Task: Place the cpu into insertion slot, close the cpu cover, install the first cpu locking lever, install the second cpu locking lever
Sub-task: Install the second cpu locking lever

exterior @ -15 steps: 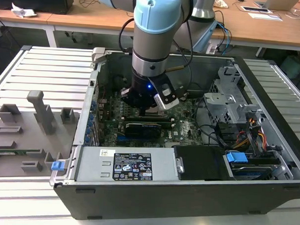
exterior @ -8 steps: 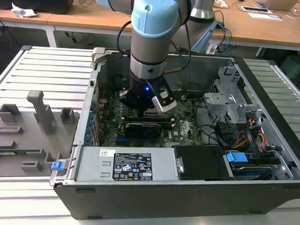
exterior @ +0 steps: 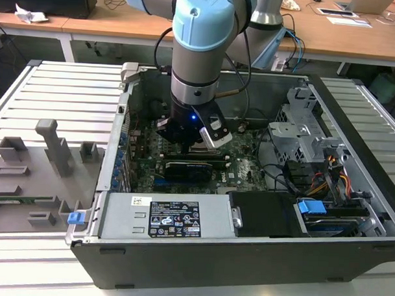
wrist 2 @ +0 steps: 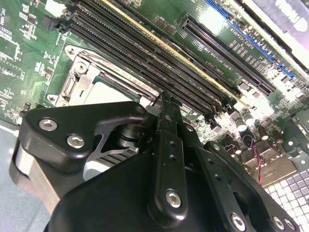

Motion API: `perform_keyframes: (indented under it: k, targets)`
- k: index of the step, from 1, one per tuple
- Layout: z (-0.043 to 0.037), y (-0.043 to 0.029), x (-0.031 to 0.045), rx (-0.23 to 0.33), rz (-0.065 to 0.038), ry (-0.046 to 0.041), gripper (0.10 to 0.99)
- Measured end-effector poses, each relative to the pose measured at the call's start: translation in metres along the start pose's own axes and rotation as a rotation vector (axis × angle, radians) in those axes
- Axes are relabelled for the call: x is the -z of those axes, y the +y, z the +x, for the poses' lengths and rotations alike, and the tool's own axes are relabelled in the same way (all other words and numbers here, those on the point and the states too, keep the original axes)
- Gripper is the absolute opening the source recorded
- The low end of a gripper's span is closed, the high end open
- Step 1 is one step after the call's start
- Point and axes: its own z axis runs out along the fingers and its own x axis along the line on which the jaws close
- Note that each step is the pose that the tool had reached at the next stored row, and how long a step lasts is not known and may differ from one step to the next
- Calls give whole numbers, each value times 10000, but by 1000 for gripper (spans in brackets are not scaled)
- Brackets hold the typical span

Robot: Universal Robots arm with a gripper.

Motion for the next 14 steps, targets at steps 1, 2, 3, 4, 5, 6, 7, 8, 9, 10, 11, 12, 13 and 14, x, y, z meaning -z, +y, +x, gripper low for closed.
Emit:
perform_keyframes:
  k: [1, 2, 3, 4, 5, 6, 7, 8, 9, 10, 11, 12, 13, 14]
  targets:
    - [0, 0, -1, 0, 0, 1, 106]
    - [0, 0, -1, 1, 0, 1, 106]
    - [0, -1, -1, 0, 0, 1, 106]
    - [0, 0, -2, 0, -1, 1, 106]
    - [0, -1, -2, 0, -1, 1, 106]
    - [0, 0, -3, 0, -1, 1, 106]
    - [0, -1, -5, 0, -1, 1, 106]
    - [0, -1, -6, 0, -2, 1, 106]
    - [0, -1, -7, 0, -3, 0, 106]
    - [1, -1, -8, 2, -6, 0, 106]
    - [2, -1, -8, 0, -8, 0, 106]
    - [4, -1, -10, 1, -12, -1, 106]
    - [7, -1, -11, 0, -17, -2, 106]
    - [9, -1, -12, 0, -20, -2, 106]
